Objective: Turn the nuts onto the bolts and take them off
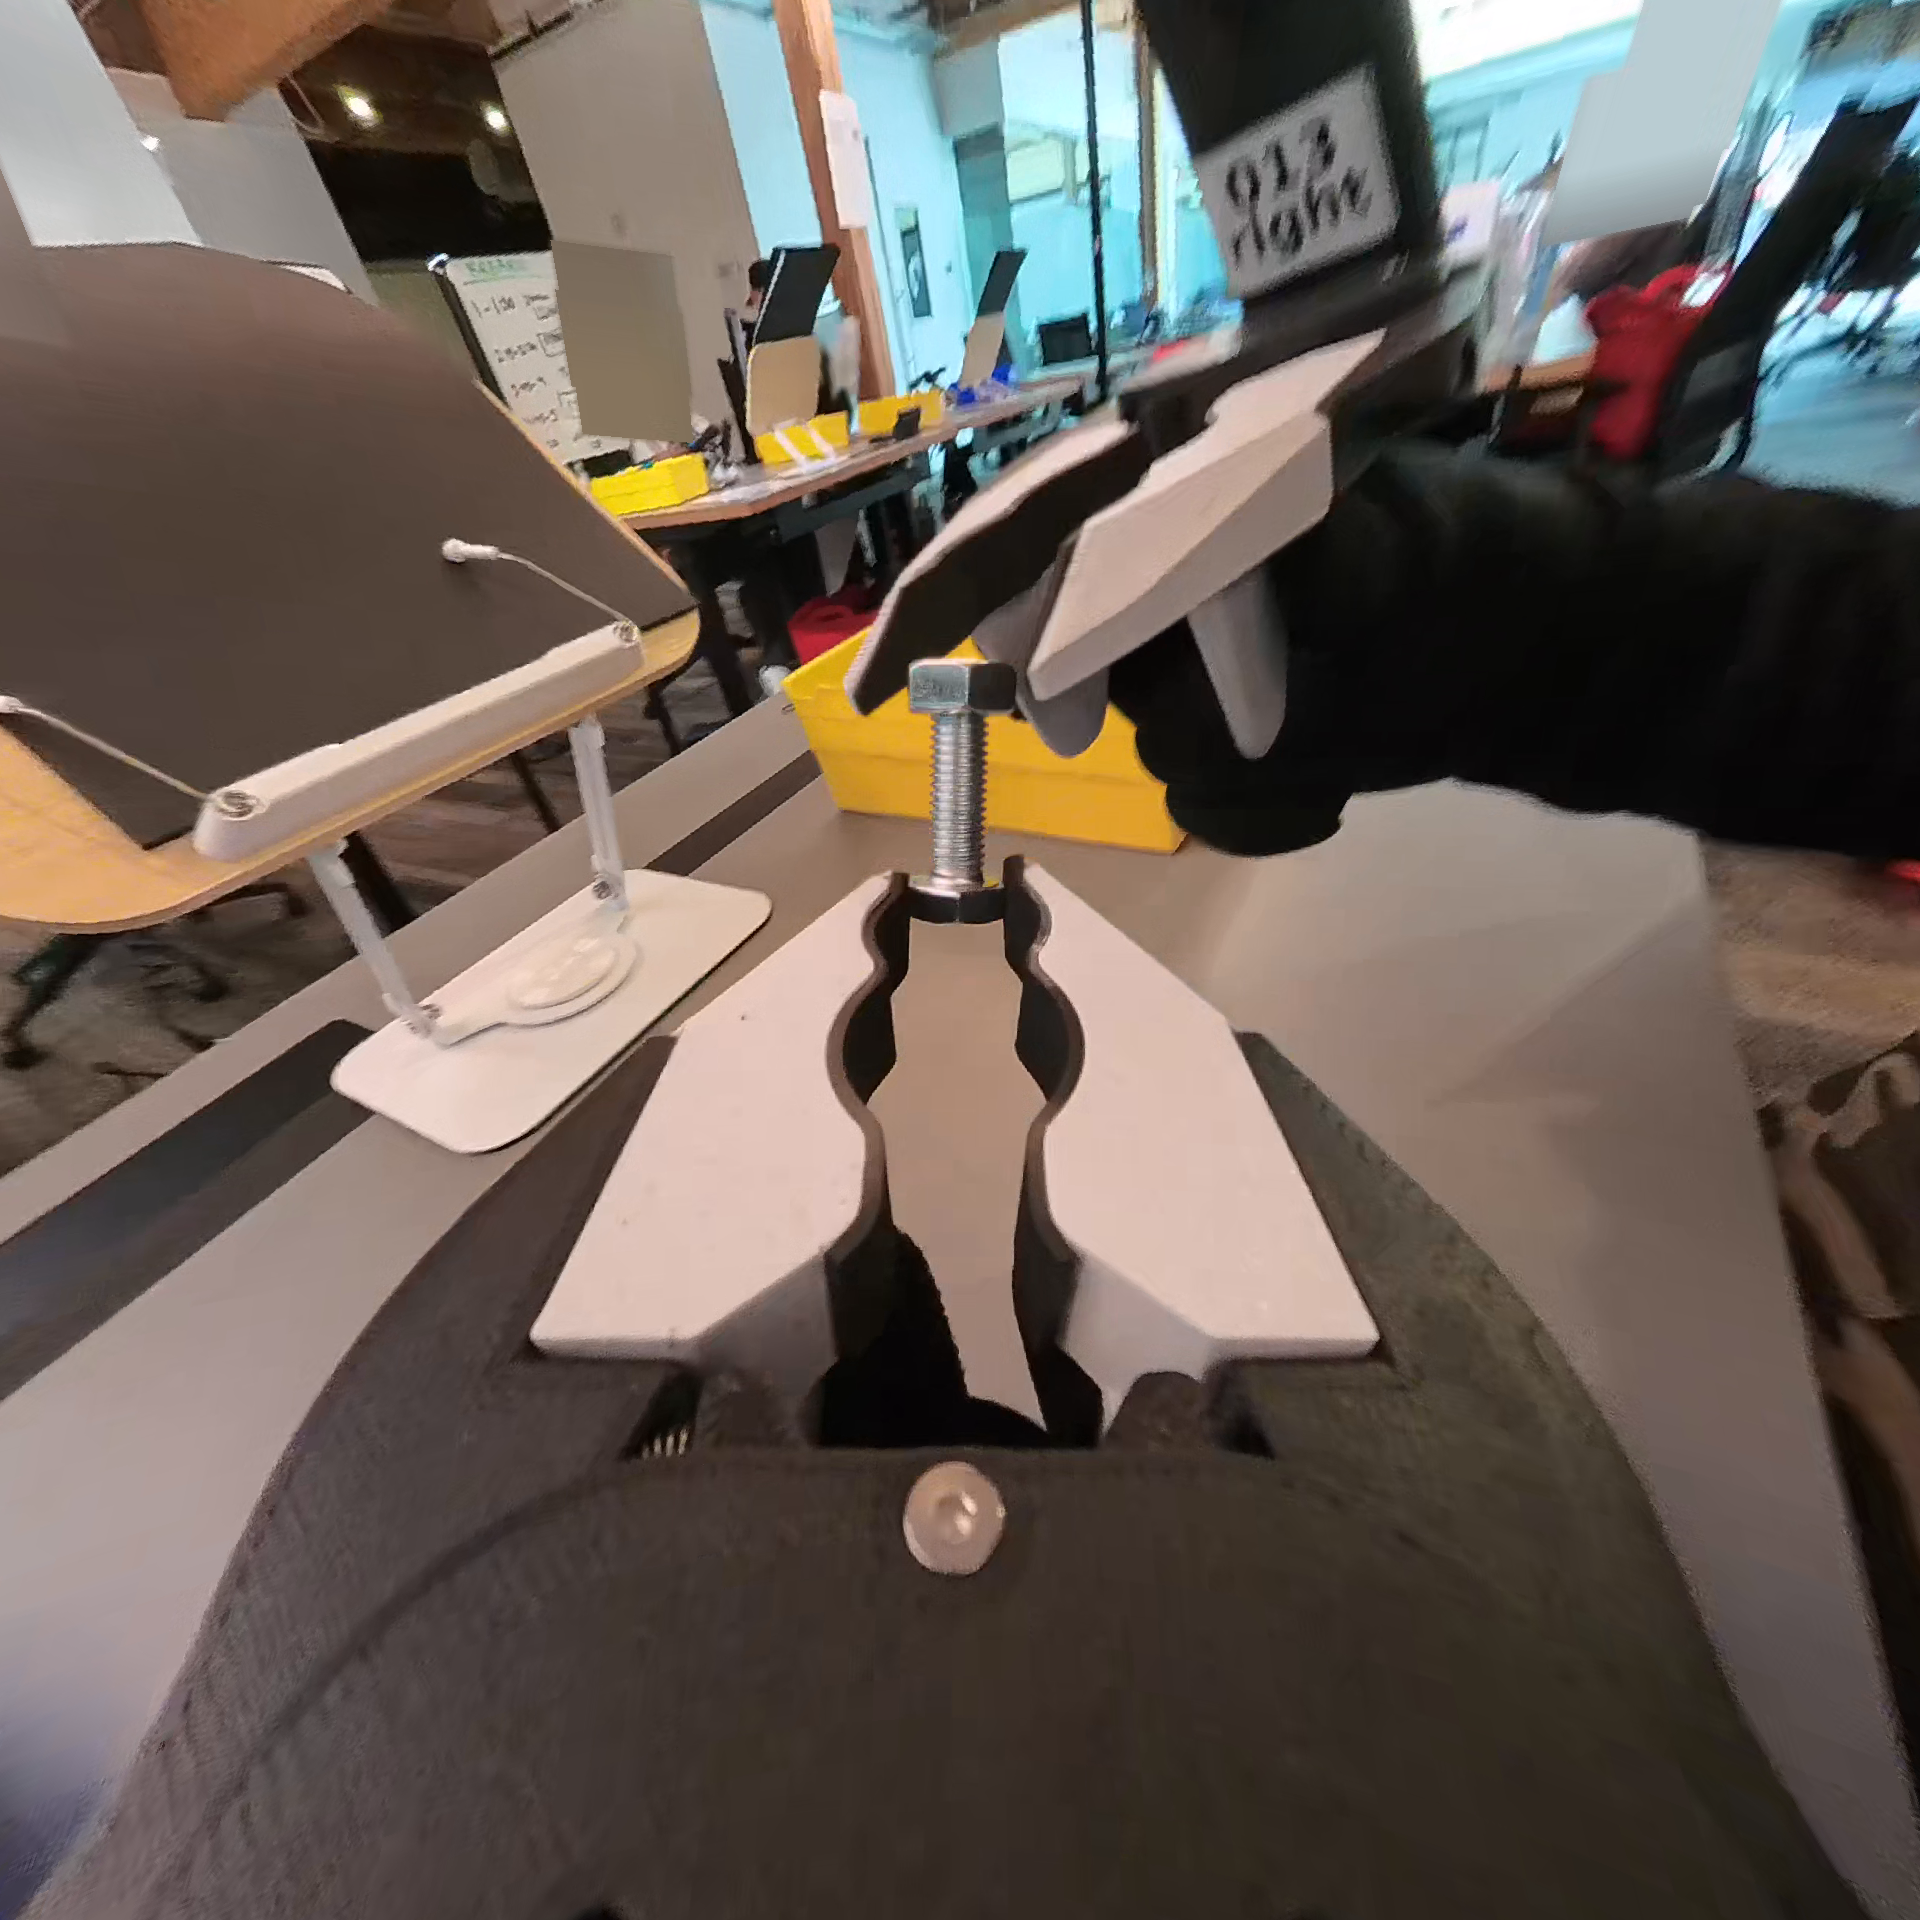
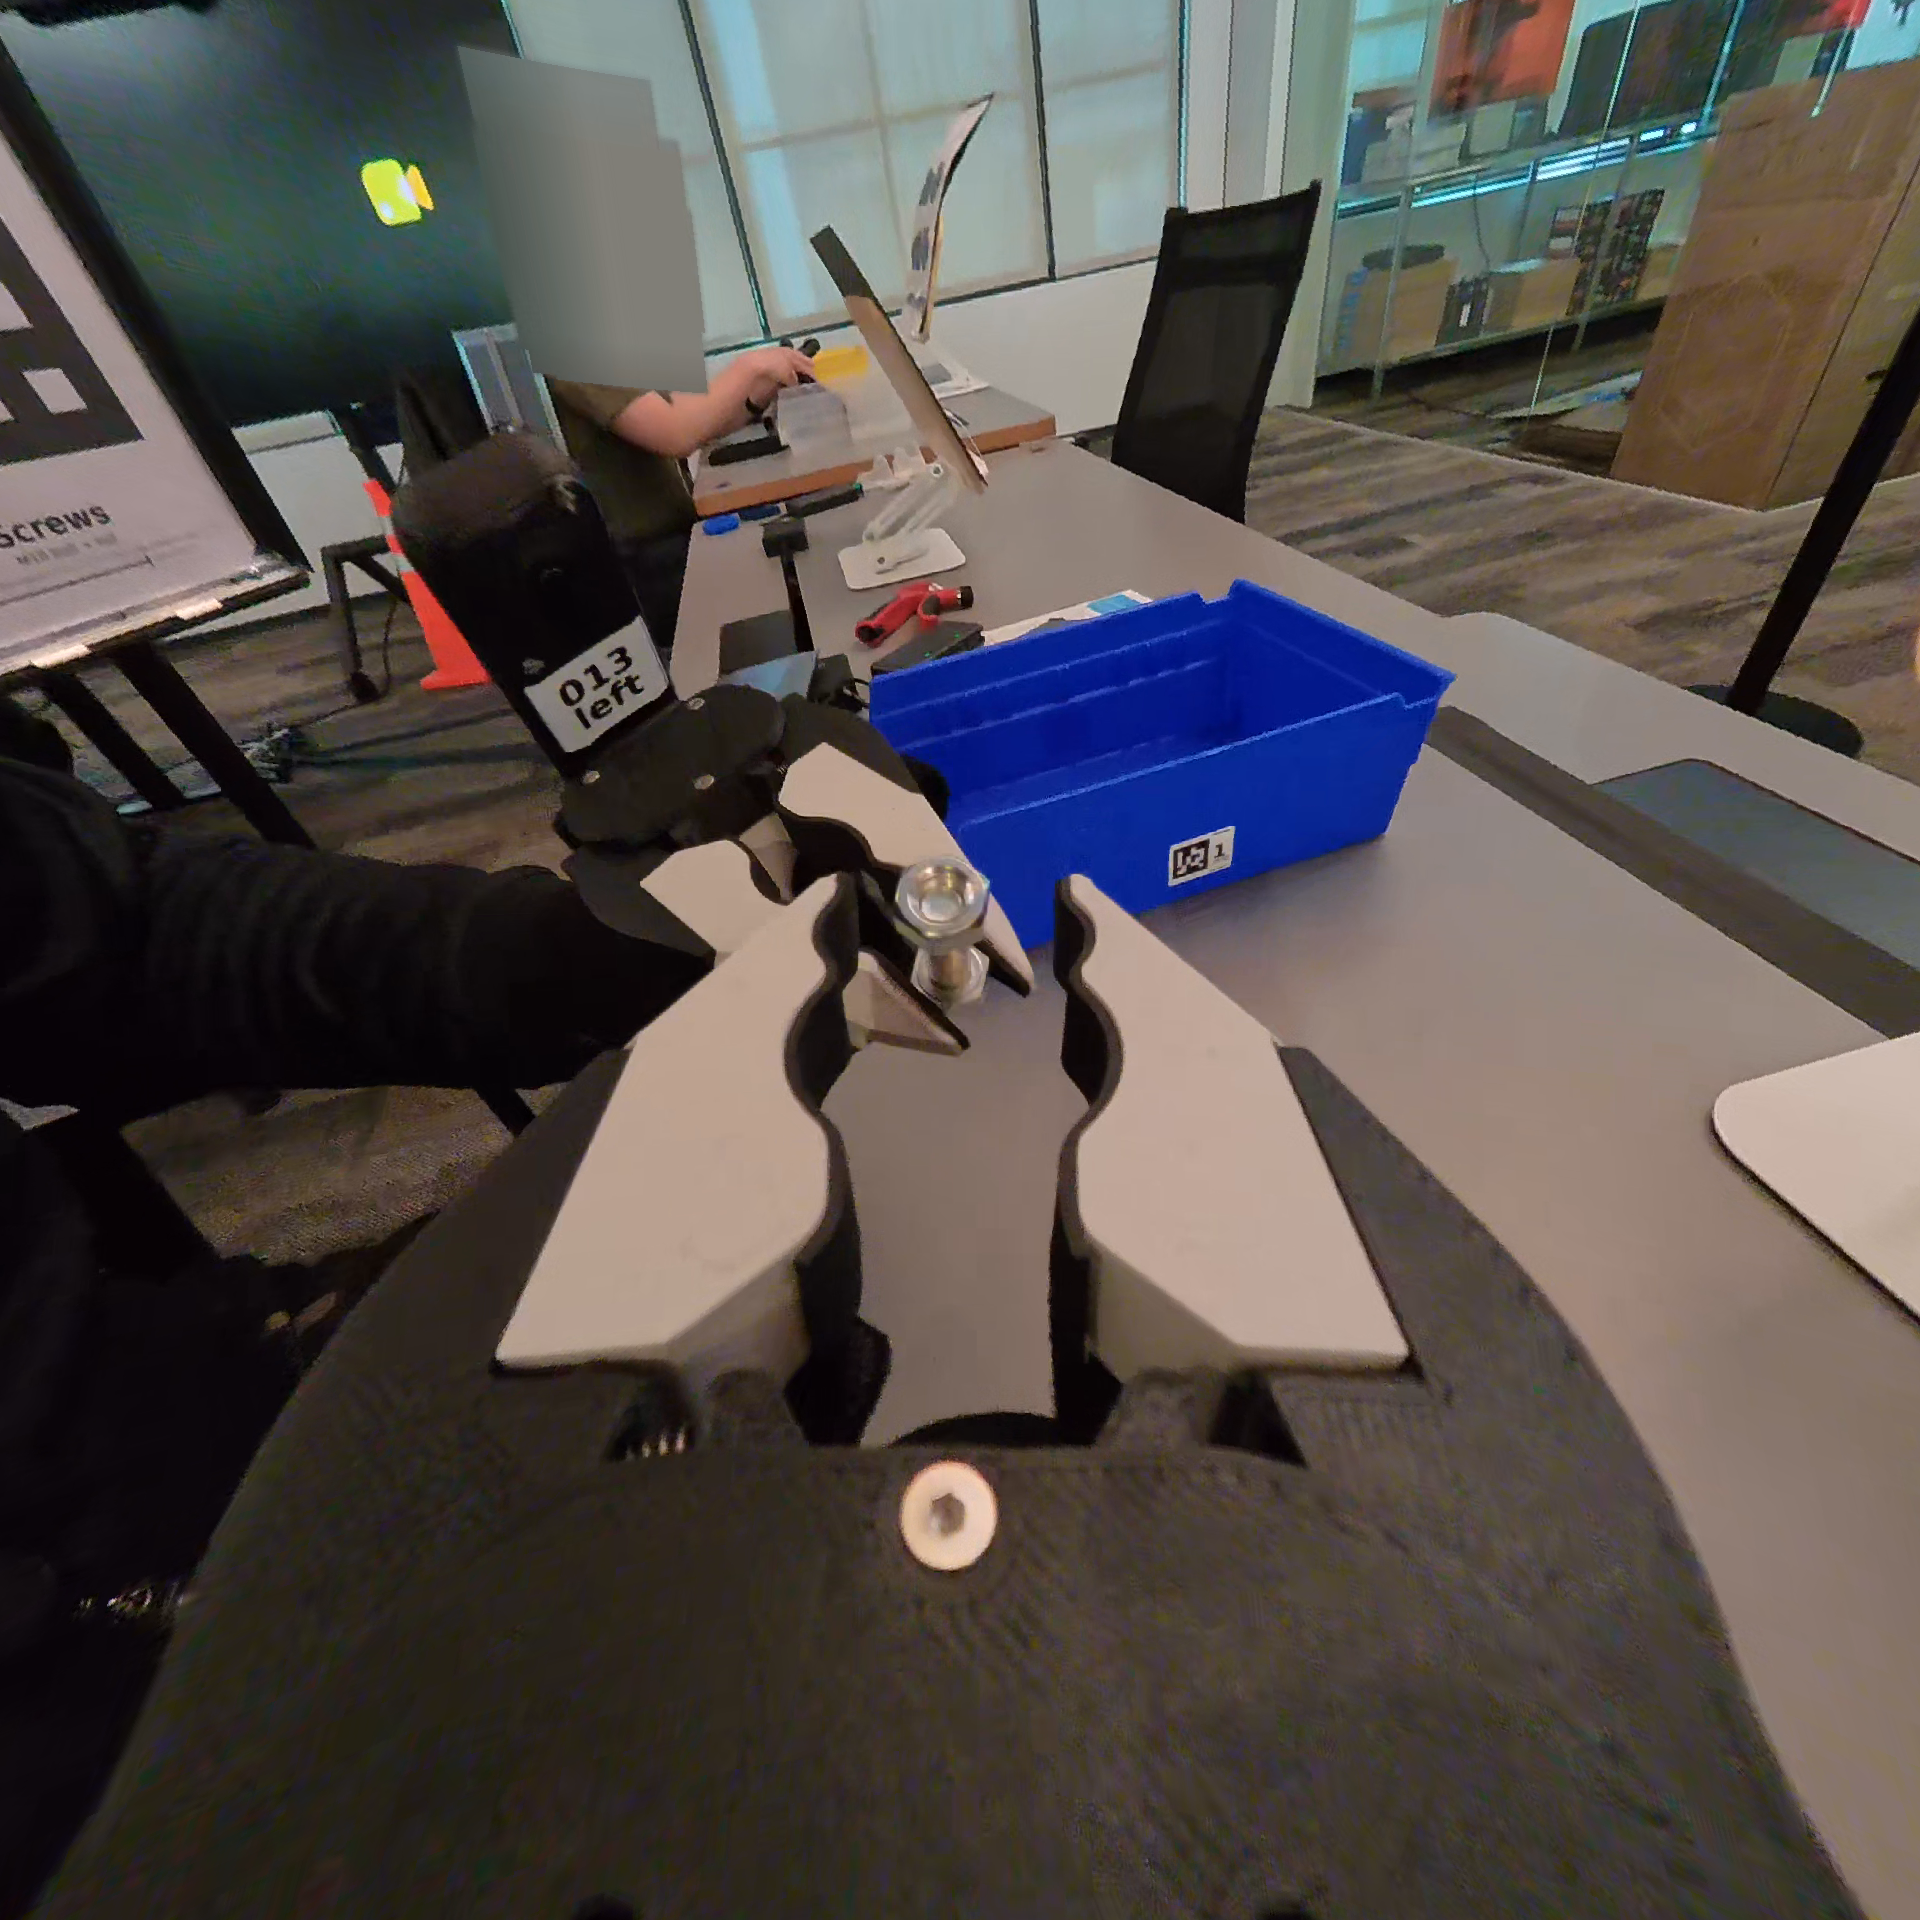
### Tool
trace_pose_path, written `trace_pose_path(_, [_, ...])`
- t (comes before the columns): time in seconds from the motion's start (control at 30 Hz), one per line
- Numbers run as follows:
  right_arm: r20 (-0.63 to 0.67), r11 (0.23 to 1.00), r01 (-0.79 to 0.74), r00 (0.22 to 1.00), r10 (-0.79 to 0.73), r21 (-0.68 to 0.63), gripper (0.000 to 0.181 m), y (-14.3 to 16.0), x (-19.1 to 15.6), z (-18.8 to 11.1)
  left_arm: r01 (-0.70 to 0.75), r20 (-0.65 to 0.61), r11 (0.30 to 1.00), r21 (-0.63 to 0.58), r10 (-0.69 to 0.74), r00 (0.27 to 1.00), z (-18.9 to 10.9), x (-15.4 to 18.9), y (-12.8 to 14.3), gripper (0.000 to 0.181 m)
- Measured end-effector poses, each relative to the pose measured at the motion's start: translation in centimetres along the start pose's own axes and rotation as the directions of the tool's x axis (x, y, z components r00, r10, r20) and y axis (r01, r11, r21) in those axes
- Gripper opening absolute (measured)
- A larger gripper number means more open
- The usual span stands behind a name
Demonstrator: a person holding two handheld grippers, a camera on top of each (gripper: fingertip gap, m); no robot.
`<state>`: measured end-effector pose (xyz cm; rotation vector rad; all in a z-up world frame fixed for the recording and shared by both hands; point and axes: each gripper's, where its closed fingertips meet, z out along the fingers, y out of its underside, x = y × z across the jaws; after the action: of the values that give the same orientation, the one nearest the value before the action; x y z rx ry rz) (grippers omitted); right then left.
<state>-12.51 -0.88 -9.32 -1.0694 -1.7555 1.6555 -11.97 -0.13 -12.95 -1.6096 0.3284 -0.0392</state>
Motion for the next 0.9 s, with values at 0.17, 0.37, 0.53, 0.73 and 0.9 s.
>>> trace_pose_path(0.17, [-0.039, 0.998, 0.016, 0.999, -0.018, -0.061, 0.023, 0.7, 0.3, 0.4, -0.027, 0.009, 0.999, -0.024, 0.027, 1.0, 0.2, 0.0, 0.5, 0.016])
trace_pose_path(0.37, [-0.031, 0.997, 0.041, 0.999, -0.043, -0.071, 0.016, 0.8, 0.0, 0.4, -0.029, 0.01, 0.999, -0.026, 0.029, 1.0, 0.1, -0.2, 0.5, 0.016])
trace_pose_path(0.53, [-0.004, 0.99, 0.093, 0.996, -0.094, -0.103, 0.016, 0.9, -0.5, 0.2, -0.015, -0.053, 0.999, -0.038, 0.013, 0.999, 0.0, 0.4, 0.5, 0.016])
trace_pose_path(0.73, [0.101, 0.963, 0.226, 0.972, -0.213, -0.148, 0.015, 0.4, -2.0, -0.4, 0.019, -0.178, 0.999, -0.035, -0.025, 0.984, -0.7, 1.5, -0.6, 0.016])
trace_pose_path(0.9, [0.22, 0.885, 0.4, 0.91, -0.353, -0.236, 0.015, 0.7, -3.5, -0.9, 0.152, -0.351, 0.988, -0.036, -0.154, 0.923, -1.4, 3.3, -1.0, 0.017])
